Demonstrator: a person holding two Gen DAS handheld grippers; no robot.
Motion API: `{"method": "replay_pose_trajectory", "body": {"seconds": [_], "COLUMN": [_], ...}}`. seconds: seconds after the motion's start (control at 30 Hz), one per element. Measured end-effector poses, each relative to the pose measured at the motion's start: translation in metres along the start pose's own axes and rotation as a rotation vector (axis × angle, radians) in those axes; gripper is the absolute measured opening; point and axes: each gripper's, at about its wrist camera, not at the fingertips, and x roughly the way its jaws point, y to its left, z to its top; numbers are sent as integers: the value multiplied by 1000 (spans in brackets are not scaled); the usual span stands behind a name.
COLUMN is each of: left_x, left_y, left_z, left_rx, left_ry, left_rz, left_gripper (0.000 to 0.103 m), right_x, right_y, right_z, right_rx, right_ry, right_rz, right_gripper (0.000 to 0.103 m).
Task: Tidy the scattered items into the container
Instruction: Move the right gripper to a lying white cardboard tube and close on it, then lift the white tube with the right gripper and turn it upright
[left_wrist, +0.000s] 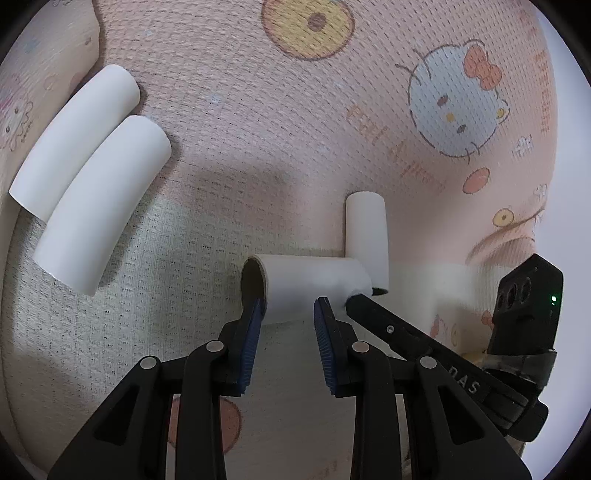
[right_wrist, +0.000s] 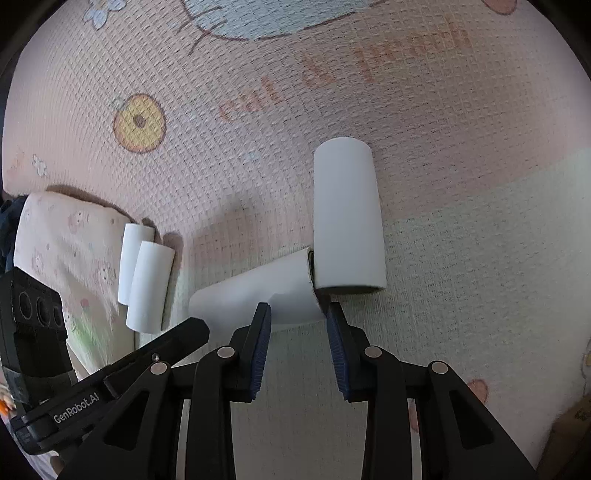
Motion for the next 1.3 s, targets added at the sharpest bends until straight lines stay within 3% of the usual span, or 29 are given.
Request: {"method": "replay_pose_trajectory", "body": {"seconds": [0.2, 0.4, 0.63, 0.77, 0.93, 1.07, 1.2, 1.3], "left_x": [1, 5, -3, -10, -6, 1, 2, -4], "left_y": [-9, -33, -47, -50, -63, -78, -88, -85], "left_z": [-9, -33, -64, -78, -88, -98, -109, -107], "left_rx": [81, 244, 344, 376, 381, 418, 494, 473], "left_ry": [79, 150, 195, 206, 218, 263, 223, 202], "left_rz": [-55, -43, -65, -67, -123, -189, -92, -81], "left_gripper": [33, 33, 33, 33, 33, 33, 33, 33], "right_x": [-26, -59, -79, -87, -95, -106, -105, -106], "right_y": [-3, -18, -23, -18, -1, 6, 19, 11], "right_z": [-24, -61, -99, -120, -145, -162, -166, -165], "right_rx": [6, 117, 197, 203, 174, 178, 100, 115], "right_ry": [-15, -59, -38, -13, 12, -1, -1, 6], "right_rz": [-52, -33, -99, -131, -204, -131, -228, -269], "right_gripper": [29, 29, 29, 29, 29, 29, 29, 29]}}
